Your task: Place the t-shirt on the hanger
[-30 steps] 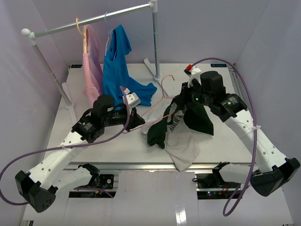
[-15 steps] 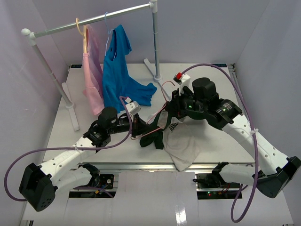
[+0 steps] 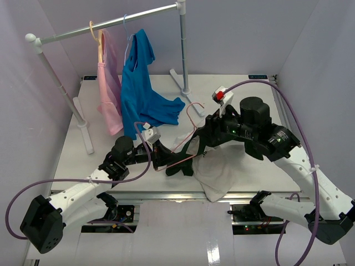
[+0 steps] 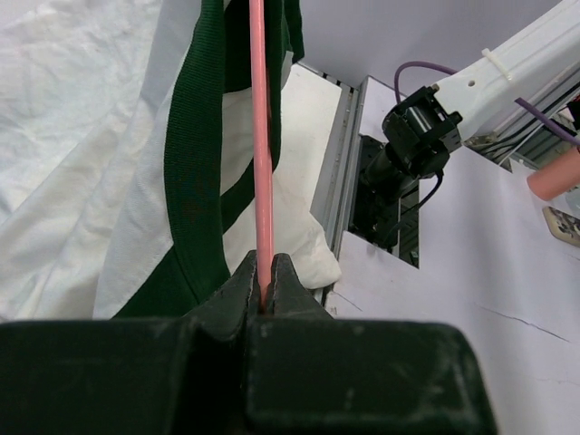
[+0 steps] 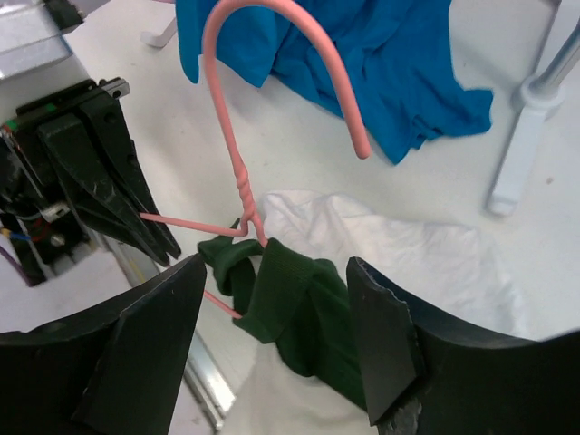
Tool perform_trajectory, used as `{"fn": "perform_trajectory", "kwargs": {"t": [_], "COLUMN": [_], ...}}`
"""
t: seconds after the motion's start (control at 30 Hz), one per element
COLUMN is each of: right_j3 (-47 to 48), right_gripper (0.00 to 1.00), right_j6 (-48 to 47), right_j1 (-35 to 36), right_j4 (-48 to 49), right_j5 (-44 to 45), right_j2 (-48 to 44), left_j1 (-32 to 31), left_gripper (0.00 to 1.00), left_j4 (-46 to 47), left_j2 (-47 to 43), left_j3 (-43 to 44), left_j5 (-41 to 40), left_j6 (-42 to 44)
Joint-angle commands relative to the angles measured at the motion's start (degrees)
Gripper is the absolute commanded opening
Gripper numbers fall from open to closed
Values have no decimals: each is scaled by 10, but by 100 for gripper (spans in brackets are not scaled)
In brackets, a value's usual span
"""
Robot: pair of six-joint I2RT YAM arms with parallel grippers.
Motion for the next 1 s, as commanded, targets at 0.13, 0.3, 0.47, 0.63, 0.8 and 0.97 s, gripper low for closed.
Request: {"fn": "perform_trajectory", "kwargs": {"t": [0.13, 0.3, 0.47, 0.63, 0.8, 0.97], "right_j3": [-37, -3, 56, 66, 39, -16], "right_gripper": [66, 65, 64, 48, 12, 8], "right_j6": [-283, -362, -394, -390, -383, -330], "right_j1": [2, 0, -3, -3, -2, -2], "right_j4": [9, -75, -152, -166, -145, -69], "right_j5": [-96, -184, -194, -238, -286, -299], "right_j2": [-74, -19, 66, 84, 65, 10], "left_j1": [-5, -5, -33, -42, -42, -42], "left_gripper": [0, 0, 0, 0, 0, 7], "left_j4": [57, 63, 36, 42, 66, 38], "left_j2": [-29, -32, -49, -58, -69, -59], "left_j3": [2, -6, -5, -10, -19, 13], "left_j5": [45, 63, 48, 44, 43, -5], "left_j6": [-9, -16, 5, 8, 3, -2]}}
